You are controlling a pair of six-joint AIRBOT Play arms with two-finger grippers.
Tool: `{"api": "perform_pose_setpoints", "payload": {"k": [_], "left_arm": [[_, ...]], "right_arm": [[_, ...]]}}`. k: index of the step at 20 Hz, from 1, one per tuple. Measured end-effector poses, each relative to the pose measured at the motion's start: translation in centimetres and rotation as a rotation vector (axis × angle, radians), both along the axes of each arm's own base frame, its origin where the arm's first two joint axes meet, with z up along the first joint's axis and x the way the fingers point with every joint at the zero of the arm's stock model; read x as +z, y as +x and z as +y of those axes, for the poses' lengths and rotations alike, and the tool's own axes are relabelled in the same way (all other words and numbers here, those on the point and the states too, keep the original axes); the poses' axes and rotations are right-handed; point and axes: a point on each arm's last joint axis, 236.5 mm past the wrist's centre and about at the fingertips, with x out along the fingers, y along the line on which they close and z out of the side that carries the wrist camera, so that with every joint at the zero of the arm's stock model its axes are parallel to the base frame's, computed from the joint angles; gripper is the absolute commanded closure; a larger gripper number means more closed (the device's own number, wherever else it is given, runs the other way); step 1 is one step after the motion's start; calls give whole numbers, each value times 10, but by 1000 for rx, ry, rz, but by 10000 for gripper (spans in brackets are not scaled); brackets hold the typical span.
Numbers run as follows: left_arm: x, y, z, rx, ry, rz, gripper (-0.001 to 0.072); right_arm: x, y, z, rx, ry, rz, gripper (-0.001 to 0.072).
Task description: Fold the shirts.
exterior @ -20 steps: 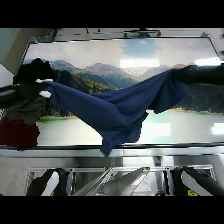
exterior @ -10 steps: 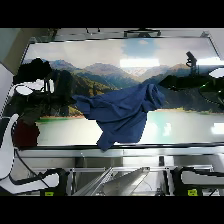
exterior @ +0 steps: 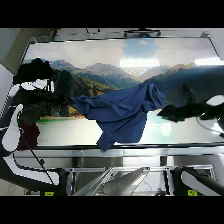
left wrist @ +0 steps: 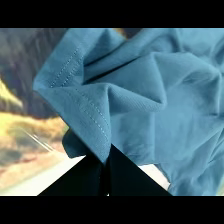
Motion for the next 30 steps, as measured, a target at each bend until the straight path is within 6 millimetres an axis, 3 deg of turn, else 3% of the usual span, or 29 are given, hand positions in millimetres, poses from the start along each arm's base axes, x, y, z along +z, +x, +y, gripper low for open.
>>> {"api": "perform_pose_setpoints", "payload": {"k": [4,7,10,12,14,16,18,19,20,22,24,26,28,30], "left_arm": [[-3,2,1,-9,-5,6,684],[-4,0,1,-17,-11,13,684],[-3,-2,-1,-26,-18,21,684],[-3,-3,-1,-29,-20,23,684],[-3,-4,-1,-30,-21,25,684],[0,-4,-3,-34,-32,21,685],[14,-7,-9,-50,-61,3,685],[28,-9,-12,-64,-85,-16,685],[46,-12,-16,-74,-113,-40,685],[105,-18,-22,-81,-212,-141,684],[191,-26,-29,-73,-381,-315,684],[295,-49,-30,-65,-590,-542,684],[398,-90,-20,-65,-781,-799,683],[474,-144,-8,-75,-913,-1007,683]], "right_arm": [[-46,-40,52,20,-12,92,272],[-71,-56,80,17,-36,151,272],[-81,-60,101,0,-8,183,287],[-84,-57,109,8,7,159,584],[-82,-48,115,19,25,103,691],[-64,-32,127,22,82,43,691],[-30,-15,138,60,149,-44,691],[-2,-1,140,72,190,-111,691],[29,13,139,84,224,-185,691],[120,44,119,80,280,-407,691],[219,59,82,55,278,-663,691],[314,50,44,26,221,-915,691],[382,26,17,5,121,-1106,691],[433,-3,3,-17,12,-1262,691]]}}
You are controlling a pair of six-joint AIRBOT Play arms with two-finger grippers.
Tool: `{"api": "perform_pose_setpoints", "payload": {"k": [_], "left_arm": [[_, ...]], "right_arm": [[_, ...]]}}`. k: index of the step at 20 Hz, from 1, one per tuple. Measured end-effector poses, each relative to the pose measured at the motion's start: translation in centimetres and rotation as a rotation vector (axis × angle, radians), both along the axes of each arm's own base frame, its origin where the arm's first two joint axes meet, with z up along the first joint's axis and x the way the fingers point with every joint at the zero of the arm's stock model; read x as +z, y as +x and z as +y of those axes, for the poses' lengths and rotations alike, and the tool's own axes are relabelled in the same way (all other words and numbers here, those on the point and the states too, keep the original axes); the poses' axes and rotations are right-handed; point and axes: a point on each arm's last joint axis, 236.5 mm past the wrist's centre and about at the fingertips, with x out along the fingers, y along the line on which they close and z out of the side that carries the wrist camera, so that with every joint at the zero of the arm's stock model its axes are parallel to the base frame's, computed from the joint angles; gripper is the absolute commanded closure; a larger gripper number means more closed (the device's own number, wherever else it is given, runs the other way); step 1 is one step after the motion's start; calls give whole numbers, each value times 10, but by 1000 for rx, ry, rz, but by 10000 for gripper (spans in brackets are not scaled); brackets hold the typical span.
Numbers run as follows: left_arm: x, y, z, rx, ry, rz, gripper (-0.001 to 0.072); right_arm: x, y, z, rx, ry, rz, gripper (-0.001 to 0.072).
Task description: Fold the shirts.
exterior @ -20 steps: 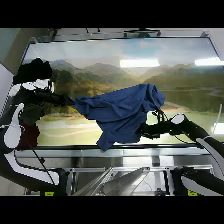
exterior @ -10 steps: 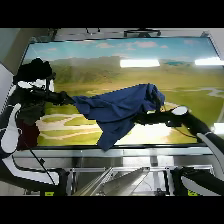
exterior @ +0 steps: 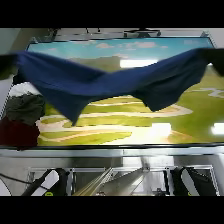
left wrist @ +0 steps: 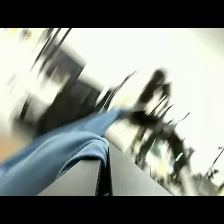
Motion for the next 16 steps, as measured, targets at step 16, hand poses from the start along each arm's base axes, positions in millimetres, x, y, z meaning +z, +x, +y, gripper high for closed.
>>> {"api": "perform_pose_setpoints", "payload": {"k": [16], "left_arm": [[-150,104,10,231,213,478,684]], "right_arm": [[-83,107,-31,4,-97,216,692]]}}
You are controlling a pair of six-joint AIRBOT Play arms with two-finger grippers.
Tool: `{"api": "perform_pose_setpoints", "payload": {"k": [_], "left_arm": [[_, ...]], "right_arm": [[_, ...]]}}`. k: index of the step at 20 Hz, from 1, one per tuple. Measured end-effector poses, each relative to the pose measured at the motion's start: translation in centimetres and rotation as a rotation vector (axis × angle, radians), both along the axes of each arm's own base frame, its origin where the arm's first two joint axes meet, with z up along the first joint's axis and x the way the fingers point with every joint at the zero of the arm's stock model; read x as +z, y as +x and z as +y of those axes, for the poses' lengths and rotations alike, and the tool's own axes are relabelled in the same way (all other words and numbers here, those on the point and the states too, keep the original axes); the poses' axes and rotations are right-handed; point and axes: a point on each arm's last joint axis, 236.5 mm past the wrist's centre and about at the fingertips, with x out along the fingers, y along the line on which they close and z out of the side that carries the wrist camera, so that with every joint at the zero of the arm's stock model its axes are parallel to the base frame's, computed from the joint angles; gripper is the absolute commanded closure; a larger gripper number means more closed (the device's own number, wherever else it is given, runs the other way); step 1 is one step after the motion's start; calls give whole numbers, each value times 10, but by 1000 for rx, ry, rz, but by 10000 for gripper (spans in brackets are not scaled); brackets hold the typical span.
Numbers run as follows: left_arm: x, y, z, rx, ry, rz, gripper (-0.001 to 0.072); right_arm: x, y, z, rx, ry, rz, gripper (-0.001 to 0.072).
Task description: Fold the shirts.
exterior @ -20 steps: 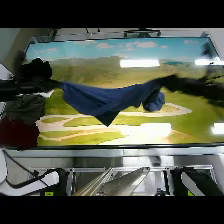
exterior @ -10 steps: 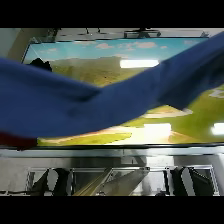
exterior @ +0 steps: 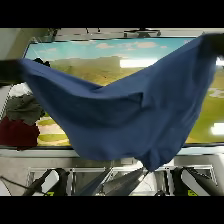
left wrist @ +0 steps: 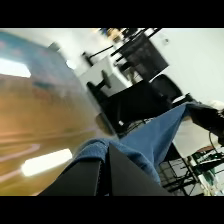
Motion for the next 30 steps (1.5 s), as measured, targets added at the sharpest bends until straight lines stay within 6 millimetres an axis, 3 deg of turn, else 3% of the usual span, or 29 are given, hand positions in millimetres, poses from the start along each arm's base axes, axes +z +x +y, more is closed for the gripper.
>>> {"api": "perform_pose_setpoints", "payload": {"k": [4,6,8,12,15,20,24,30], "left_arm": [[-140,67,-2,18,81,277,686],[-192,92,-1,17,109,351,695],[-226,116,2,16,132,387,696],[-260,160,8,36,208,372,695],[-287,176,7,25,321,381,695],[-334,171,10,-8,548,445,695],[-352,163,13,-28,657,479,695],[-372,152,14,-50,801,528,695]], "right_arm": [[-118,84,-21,-56,14,234,693],[-170,115,-32,-95,41,317,693],[-211,136,-39,-127,63,378,693],[-267,159,-52,-187,75,447,693],[-303,159,-61,-200,15,498,693],[-355,154,-79,-218,-104,572,693],[-371,154,-90,-245,-158,589,692],[-397,150,-87,-231,-211,623,692]]}}
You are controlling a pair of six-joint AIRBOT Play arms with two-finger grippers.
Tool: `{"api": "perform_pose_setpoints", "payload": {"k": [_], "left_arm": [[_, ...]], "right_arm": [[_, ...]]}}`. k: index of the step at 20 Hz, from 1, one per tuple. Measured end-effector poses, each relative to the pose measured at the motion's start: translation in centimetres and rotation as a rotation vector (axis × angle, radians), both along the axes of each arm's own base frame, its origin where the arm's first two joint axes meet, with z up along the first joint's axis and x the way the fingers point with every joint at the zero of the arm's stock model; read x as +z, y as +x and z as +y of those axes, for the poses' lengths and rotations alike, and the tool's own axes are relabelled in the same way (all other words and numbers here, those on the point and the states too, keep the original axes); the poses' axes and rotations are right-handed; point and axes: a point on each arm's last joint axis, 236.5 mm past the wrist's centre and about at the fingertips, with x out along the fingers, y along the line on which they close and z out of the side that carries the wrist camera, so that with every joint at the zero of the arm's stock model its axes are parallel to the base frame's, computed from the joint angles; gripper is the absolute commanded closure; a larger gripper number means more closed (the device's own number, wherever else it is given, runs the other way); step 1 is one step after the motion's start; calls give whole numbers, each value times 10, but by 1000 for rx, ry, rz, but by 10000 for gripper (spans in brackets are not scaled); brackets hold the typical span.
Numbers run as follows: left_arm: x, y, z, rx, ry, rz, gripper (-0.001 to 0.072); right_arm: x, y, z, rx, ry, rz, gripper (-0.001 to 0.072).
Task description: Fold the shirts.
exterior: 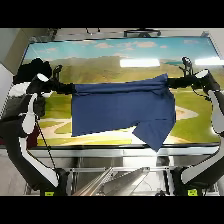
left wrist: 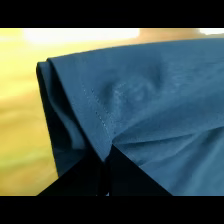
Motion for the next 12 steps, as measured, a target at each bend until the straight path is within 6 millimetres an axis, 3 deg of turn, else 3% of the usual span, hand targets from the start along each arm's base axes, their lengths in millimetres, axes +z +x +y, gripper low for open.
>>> {"api": "perform_pose_setpoints", "payload": {"k": [4,5,6,7,8,12], "left_arm": [[-7,-7,-4,-33,65,26,694],[-8,-8,-6,-40,74,28,690],[-8,-8,-8,-48,82,29,680],[-6,-9,-9,-61,90,34,521],[-3,-12,-10,-79,95,50,458],[37,-12,3,-78,118,92,458]], "right_arm": [[-9,-3,0,11,-26,19,690],[-10,-3,0,12,-28,22,620],[-10,-4,1,17,-31,26,442],[-10,-5,1,22,-33,30,392],[-7,-7,2,30,-33,32,387],[36,-15,-11,4,-46,7,386]]}}
